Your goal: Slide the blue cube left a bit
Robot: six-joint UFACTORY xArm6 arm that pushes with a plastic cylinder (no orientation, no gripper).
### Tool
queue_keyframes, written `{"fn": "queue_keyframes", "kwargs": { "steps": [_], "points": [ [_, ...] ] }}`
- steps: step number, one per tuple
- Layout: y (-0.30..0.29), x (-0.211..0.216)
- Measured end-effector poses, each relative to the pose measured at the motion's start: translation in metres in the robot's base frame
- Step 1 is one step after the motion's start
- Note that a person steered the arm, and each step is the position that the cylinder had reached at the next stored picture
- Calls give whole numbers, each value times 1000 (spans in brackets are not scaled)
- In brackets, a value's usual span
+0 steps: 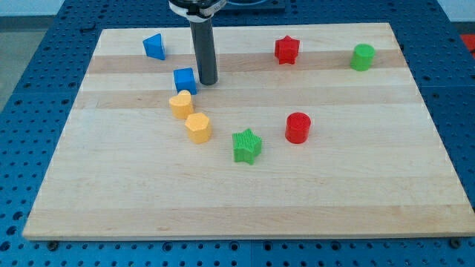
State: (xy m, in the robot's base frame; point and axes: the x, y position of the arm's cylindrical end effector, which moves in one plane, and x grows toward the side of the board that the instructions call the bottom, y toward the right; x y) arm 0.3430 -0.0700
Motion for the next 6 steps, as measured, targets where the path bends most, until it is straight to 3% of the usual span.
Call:
{"fn": "queue_keyframes", "kwargs": {
  "steps": [6],
  "points": [
    [-10,20]
  ]
}}
